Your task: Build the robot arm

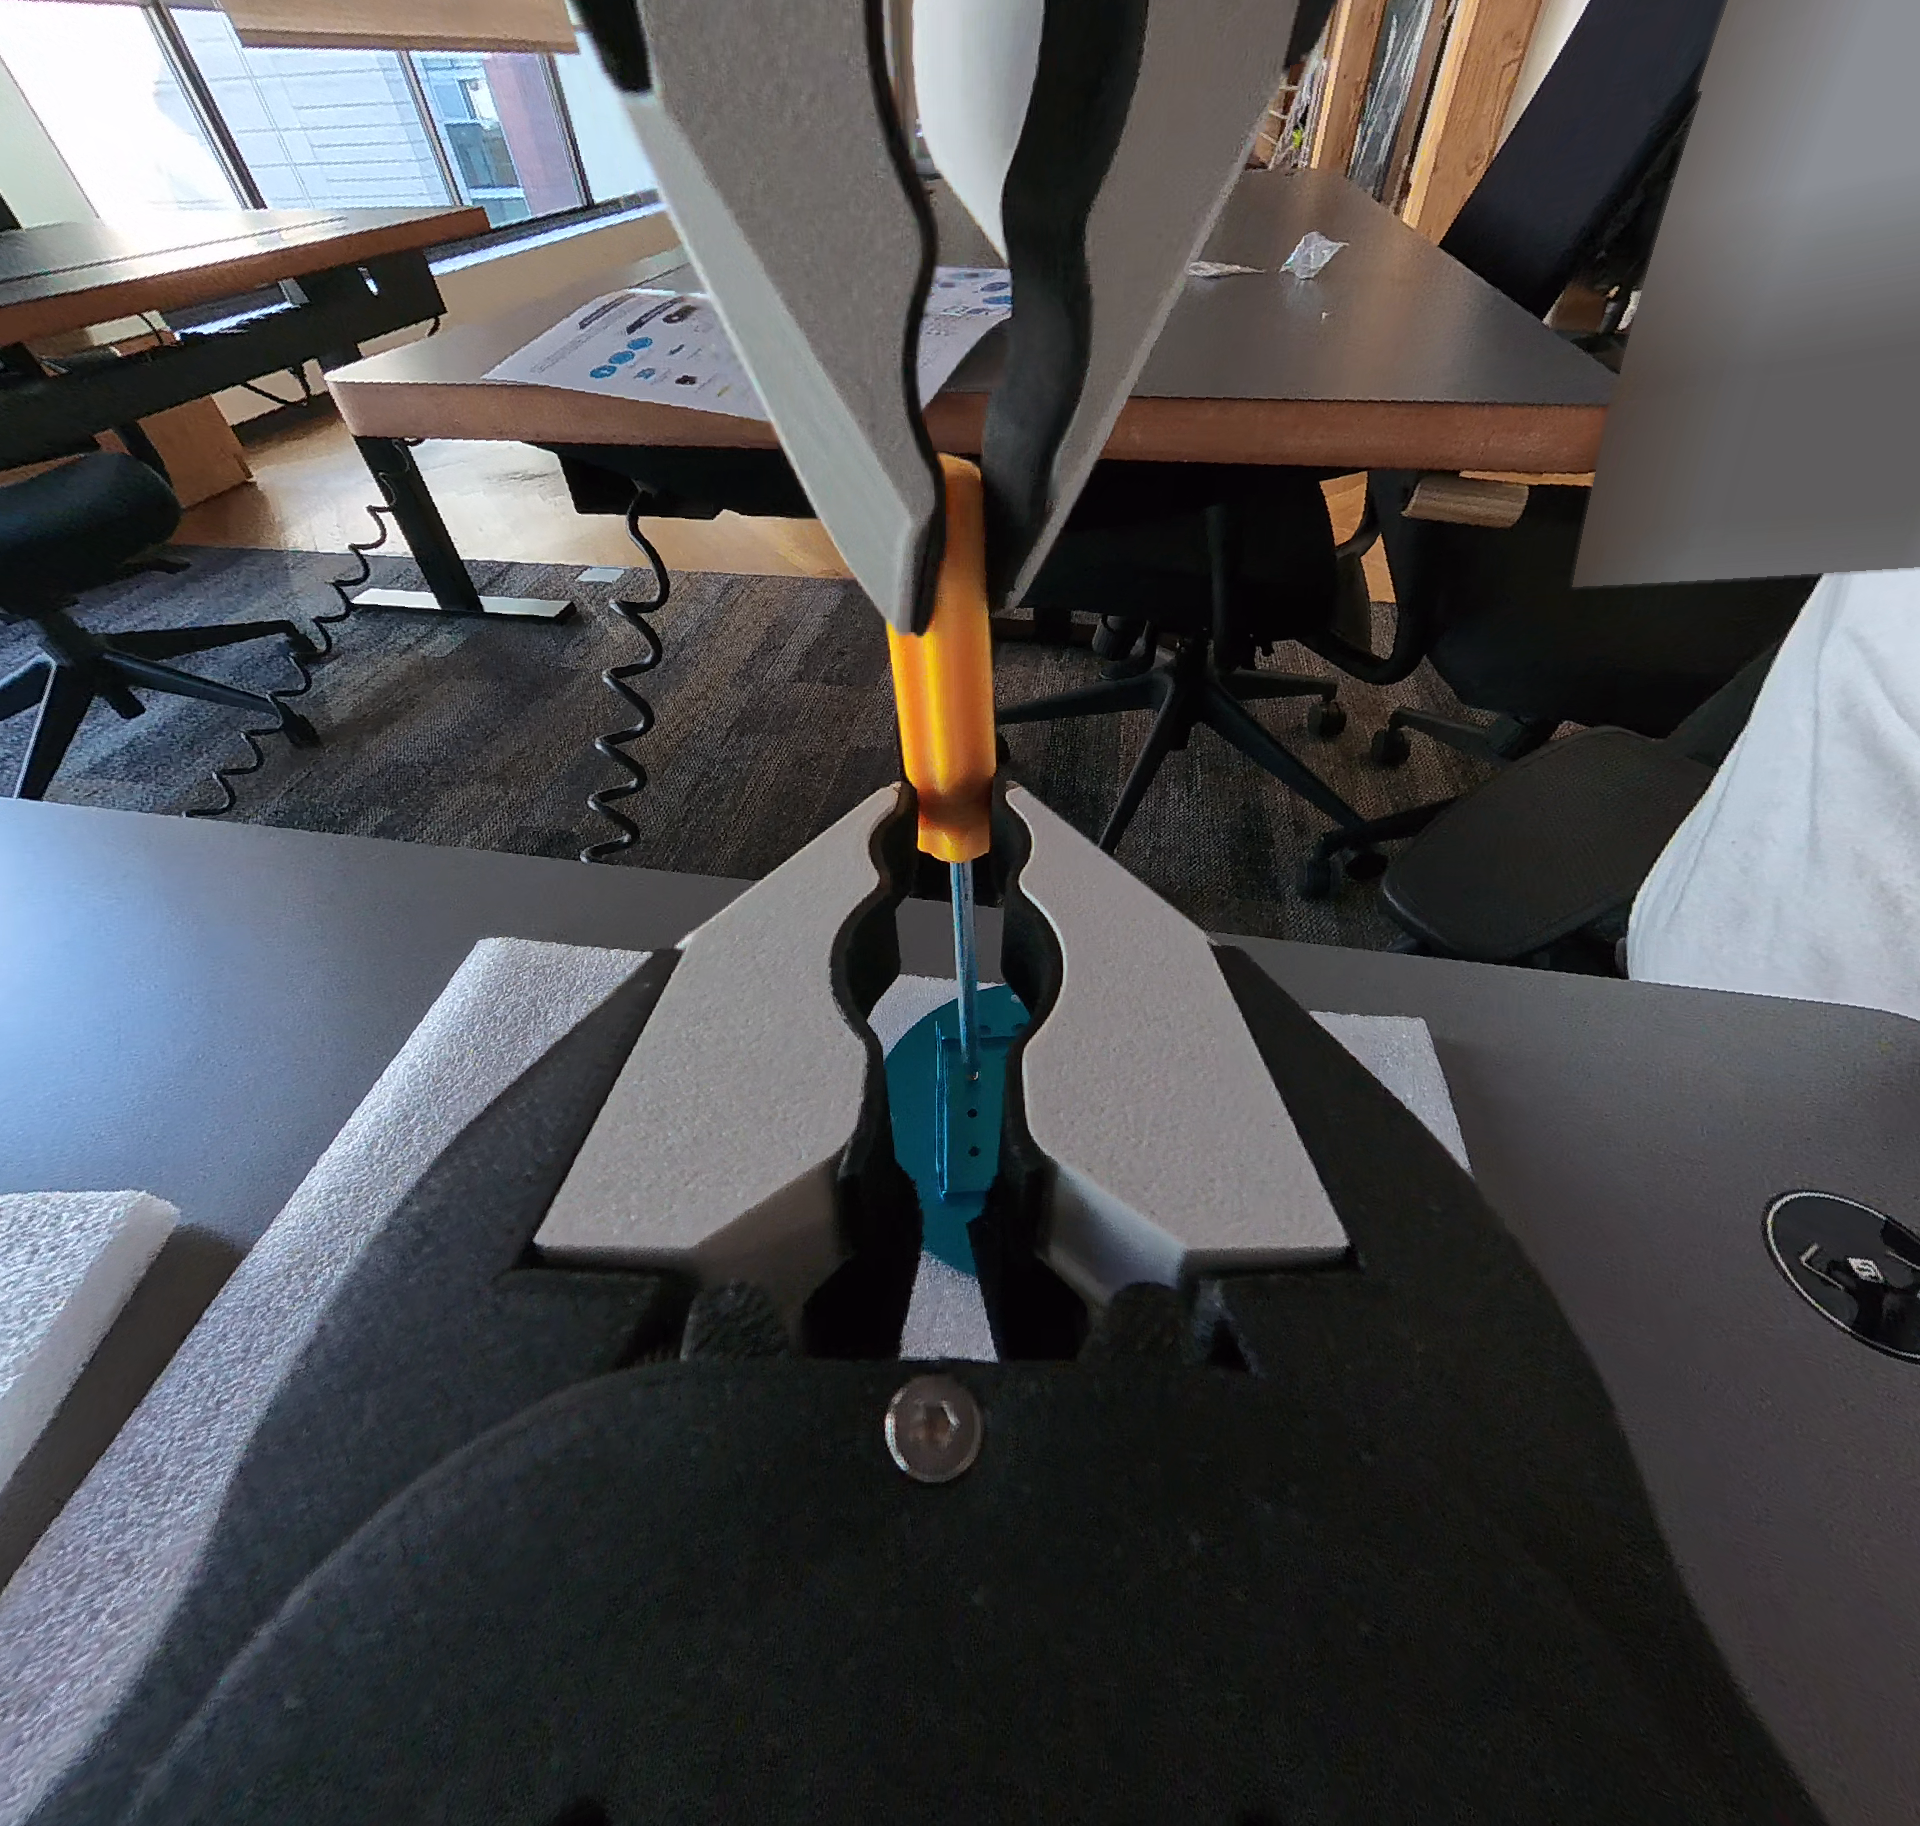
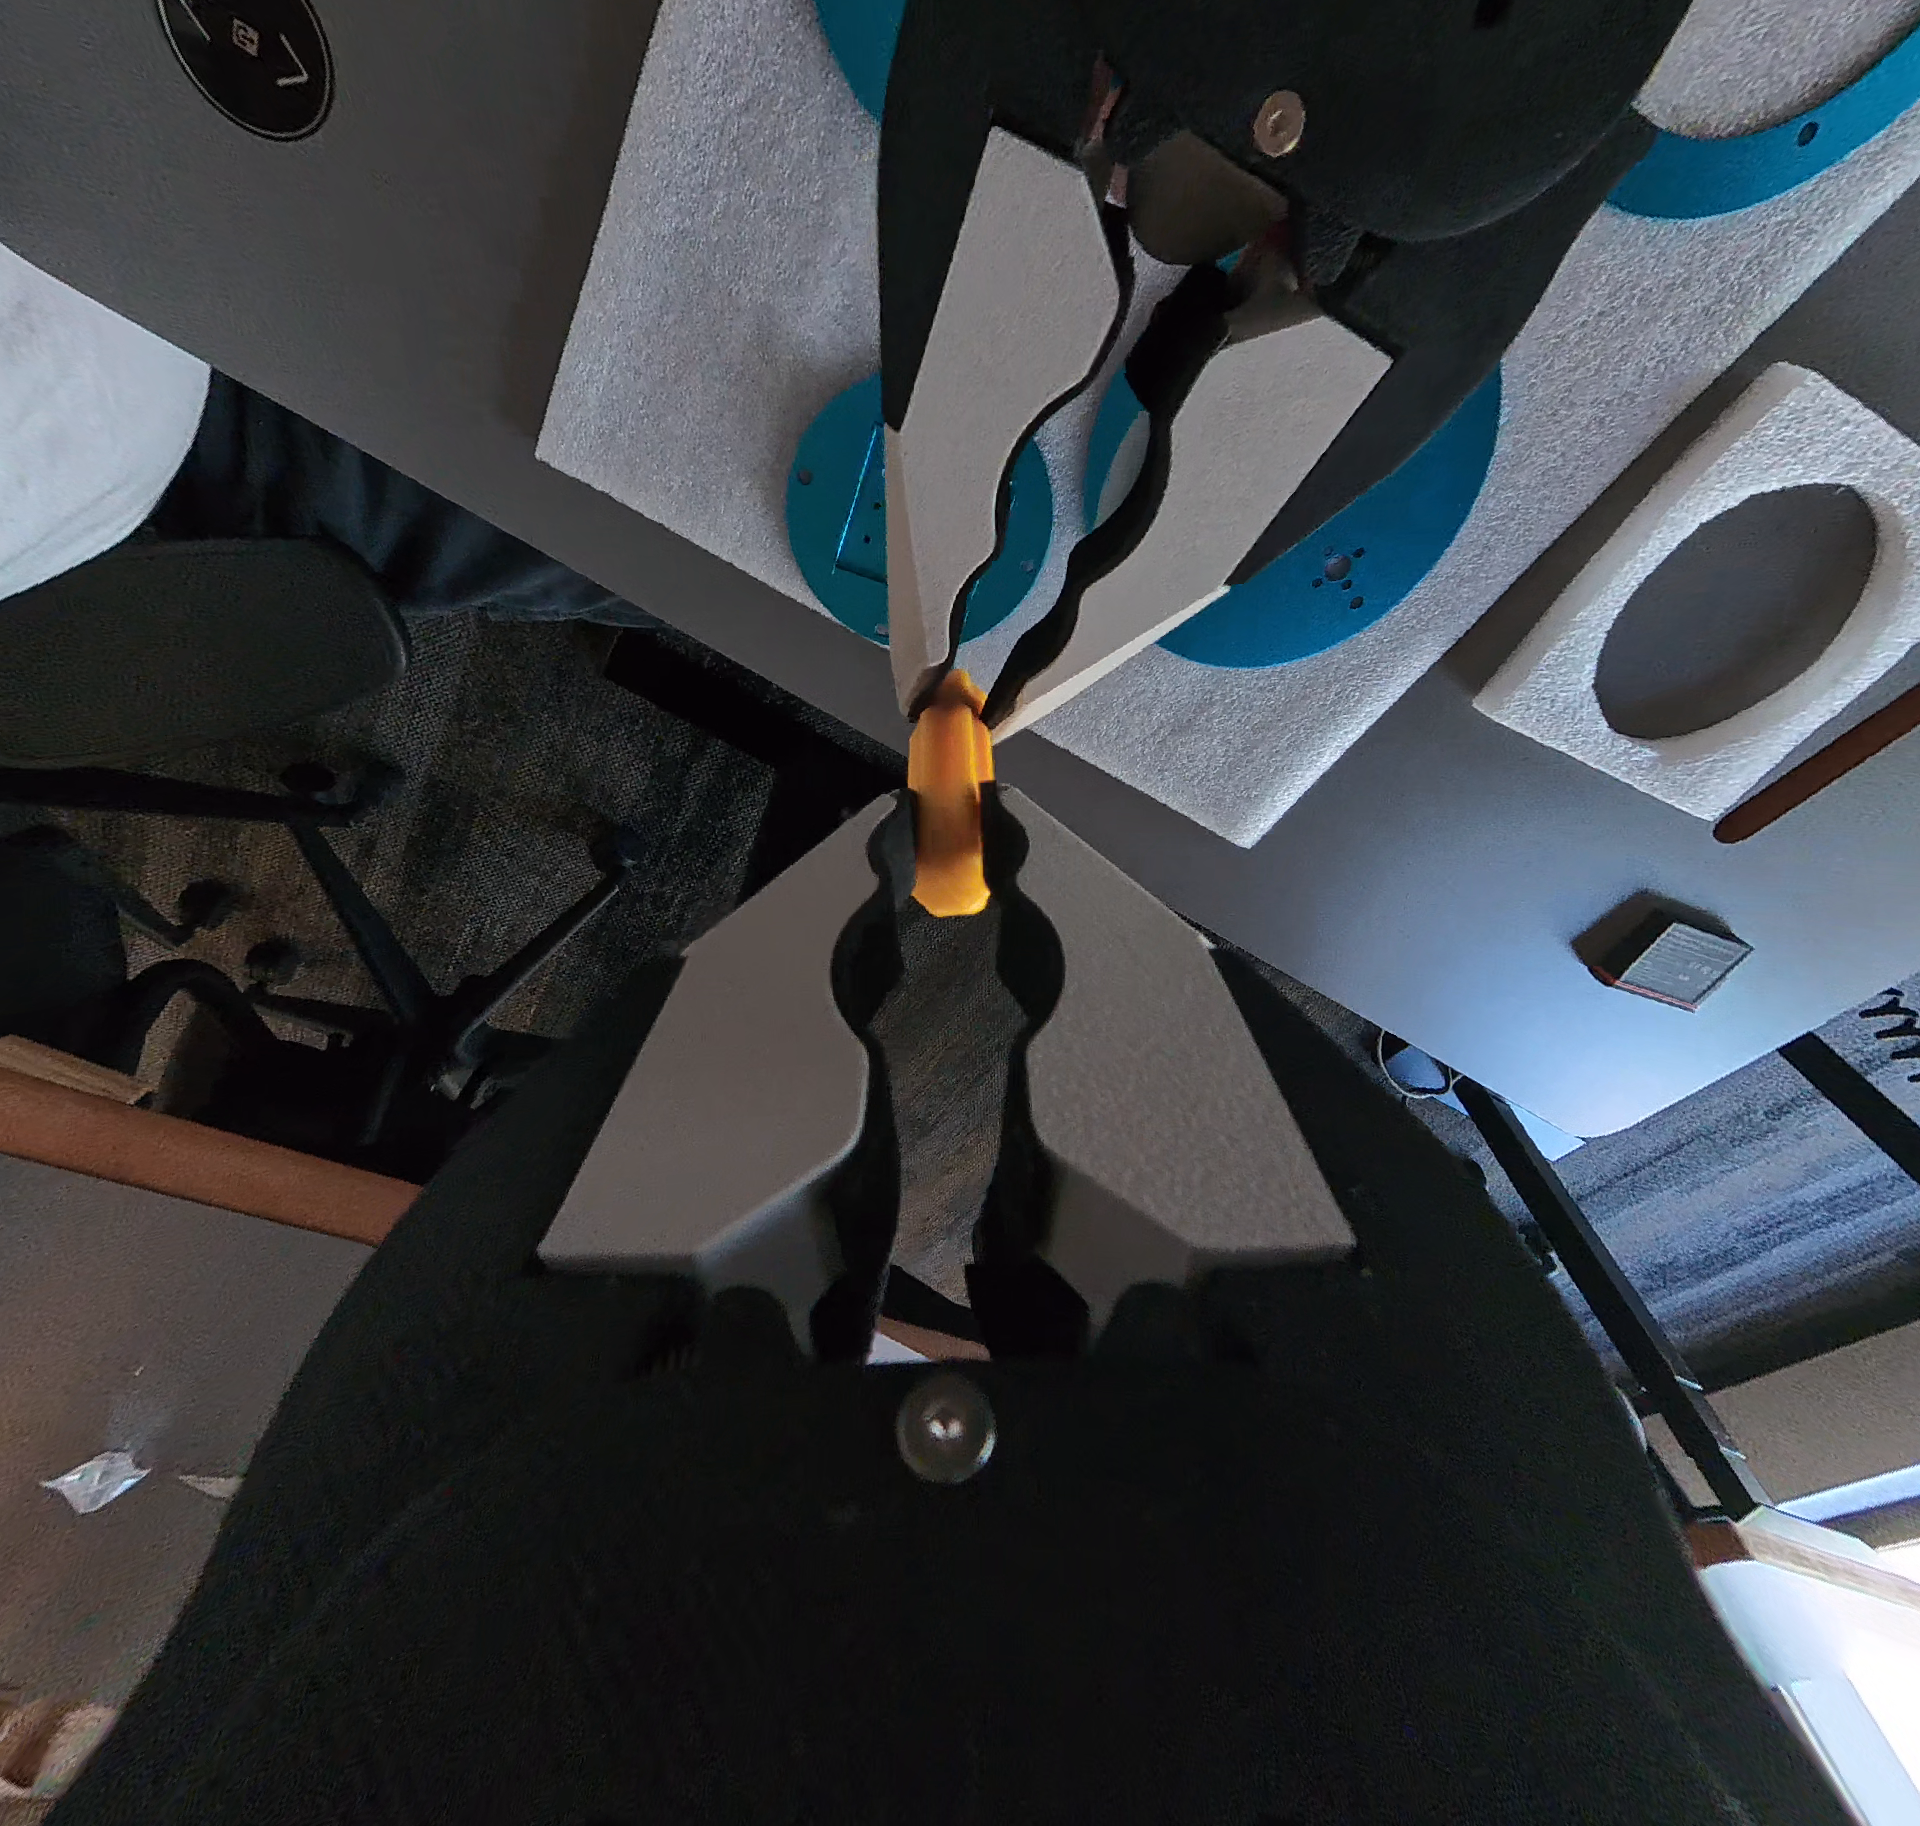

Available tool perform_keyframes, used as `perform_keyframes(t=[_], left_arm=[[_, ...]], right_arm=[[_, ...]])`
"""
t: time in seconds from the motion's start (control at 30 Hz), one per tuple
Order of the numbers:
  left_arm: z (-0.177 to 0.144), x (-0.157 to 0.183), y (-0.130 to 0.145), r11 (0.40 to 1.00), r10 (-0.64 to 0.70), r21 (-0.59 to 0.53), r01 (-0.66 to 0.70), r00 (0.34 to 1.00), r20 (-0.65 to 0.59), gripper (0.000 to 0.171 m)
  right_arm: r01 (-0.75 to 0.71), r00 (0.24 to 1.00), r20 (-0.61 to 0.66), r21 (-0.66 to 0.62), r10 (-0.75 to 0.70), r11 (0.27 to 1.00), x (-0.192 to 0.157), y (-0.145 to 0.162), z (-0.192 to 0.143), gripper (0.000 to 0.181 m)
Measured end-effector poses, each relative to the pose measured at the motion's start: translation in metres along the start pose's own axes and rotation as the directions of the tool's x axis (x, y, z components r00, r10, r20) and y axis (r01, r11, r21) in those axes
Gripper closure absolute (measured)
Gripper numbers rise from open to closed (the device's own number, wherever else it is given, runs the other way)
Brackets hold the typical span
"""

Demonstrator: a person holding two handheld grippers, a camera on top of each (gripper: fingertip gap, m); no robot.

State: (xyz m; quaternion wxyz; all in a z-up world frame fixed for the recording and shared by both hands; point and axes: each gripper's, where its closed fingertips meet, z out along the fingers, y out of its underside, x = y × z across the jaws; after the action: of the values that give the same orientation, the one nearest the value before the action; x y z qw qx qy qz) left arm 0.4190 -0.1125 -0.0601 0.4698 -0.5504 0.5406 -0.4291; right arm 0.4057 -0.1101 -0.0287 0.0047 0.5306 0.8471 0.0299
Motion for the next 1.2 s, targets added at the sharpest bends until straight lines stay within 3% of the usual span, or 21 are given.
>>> perform_keyframes(t=[0.33,0.5,0.63,0.77,0.9,1.0,1.2], left_arm=[[-0.005,0.002,0.001,1.0,0.003,-0.024,-0.003,1.0,0.001,0.16],[-0.007,0.002,0.001,0.999,0.026,-0.032,-0.026,1.0,0.008,0.16],[-0.006,0.001,0.001,0.999,0.023,-0.024,-0.022,1.0,0.006,0.16],[-0.006,0.001,0.001,0.999,0.024,-0.024,-0.024,1.0,0.005,0.16],[-0.005,0.002,0.001,0.999,0.031,-0.026,-0.031,1.0,0.004,0.16],[-0.006,0.002,0.001,1.0,0.014,-0.023,-0.014,1.0,-0.003,0.16],[-0.003,0.003,0.001,1.0,0.012,-0.026,-0.012,1.0,-0.002,0.158]], right_arm=[[0.059,0.998,-0.003,-0.082,-0.059,0.995,0.001,-0.008,0.0,0.171],[0.07,0.997,-0.008,-0.063,-0.071,0.996,0.001,-0.011,0.0,0.171],[0.125,0.992,-0.021,-0.031,-0.126,0.992,0.003,-0.007,-0.006,0.159],[0.223,0.974,-0.039,-0.032,-0.224,0.974,0.001,0.0,-0.006,0.159],[0.226,0.973,-0.036,-0.029,-0.227,0.974,0.0,-0.003,0.0,0.164],[0.149,0.989,-0.018,-0.03,-0.15,0.988,0.001,-0.004,0.0,0.164],[-0.157,0.985,0.056,-0.094,0.162,0.983,-0.002,0.0,0.001,0.164]])
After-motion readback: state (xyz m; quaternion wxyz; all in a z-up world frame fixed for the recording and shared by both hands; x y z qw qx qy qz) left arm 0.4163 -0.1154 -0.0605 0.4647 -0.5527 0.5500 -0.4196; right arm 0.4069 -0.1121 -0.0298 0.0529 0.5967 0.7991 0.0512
